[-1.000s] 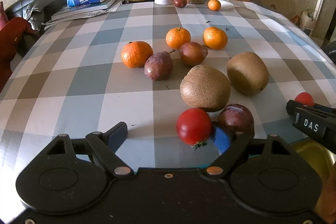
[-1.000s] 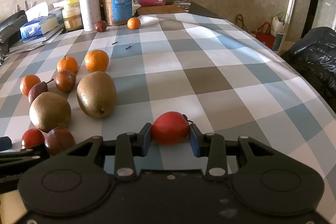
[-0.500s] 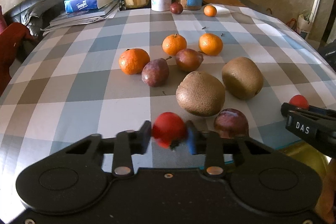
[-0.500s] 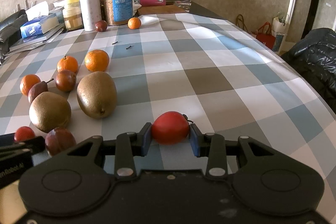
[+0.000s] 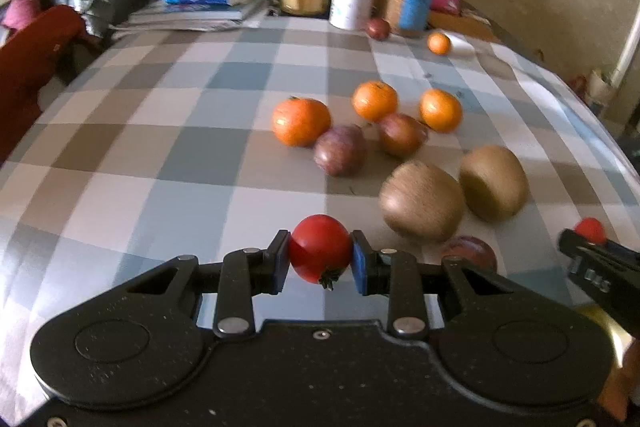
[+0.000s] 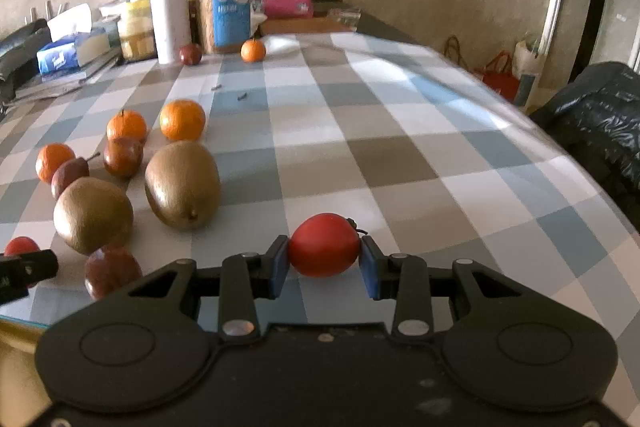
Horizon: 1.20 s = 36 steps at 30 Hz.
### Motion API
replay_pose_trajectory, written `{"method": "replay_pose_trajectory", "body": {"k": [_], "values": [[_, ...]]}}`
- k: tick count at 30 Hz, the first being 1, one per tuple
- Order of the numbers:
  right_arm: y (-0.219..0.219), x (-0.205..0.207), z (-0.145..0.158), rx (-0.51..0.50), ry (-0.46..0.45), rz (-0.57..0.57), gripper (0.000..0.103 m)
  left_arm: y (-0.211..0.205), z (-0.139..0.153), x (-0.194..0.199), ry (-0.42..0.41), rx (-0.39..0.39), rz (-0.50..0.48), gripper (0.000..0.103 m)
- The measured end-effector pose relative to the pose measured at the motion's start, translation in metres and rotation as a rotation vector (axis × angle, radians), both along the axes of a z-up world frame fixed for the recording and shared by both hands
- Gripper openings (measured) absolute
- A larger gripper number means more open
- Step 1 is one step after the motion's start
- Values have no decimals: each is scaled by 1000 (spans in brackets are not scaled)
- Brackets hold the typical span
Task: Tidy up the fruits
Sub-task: 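Carry both tomatoes over the gold tray and open both tools to drop them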
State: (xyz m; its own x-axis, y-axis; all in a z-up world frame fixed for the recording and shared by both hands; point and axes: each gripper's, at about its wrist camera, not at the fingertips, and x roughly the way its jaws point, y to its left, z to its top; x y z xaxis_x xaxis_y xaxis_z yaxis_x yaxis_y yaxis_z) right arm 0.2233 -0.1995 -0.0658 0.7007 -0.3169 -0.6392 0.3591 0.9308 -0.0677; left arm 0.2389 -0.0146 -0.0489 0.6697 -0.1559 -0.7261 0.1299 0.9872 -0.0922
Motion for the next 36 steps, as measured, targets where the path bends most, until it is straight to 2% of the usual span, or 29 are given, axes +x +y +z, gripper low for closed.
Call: {"method": "replay_pose_trajectory", "body": {"k": [4, 9, 20, 28, 36], "values": [[2, -9, 8, -6, -76, 4, 37, 2, 5, -5, -48, 17, 34, 40], [-2, -19, 23, 65, -123, 31, 37, 5, 16, -19, -70, 23, 33, 40], [-4, -70, 61, 234, -152, 110, 38, 22, 40, -66, 14, 22, -13, 40], [10, -117, 60, 259, -145, 148, 38, 23, 37, -104, 37, 75, -23, 40], [17, -138, 41, 282, -85, 155, 38, 23, 24, -117, 85, 58, -32, 40]]}}
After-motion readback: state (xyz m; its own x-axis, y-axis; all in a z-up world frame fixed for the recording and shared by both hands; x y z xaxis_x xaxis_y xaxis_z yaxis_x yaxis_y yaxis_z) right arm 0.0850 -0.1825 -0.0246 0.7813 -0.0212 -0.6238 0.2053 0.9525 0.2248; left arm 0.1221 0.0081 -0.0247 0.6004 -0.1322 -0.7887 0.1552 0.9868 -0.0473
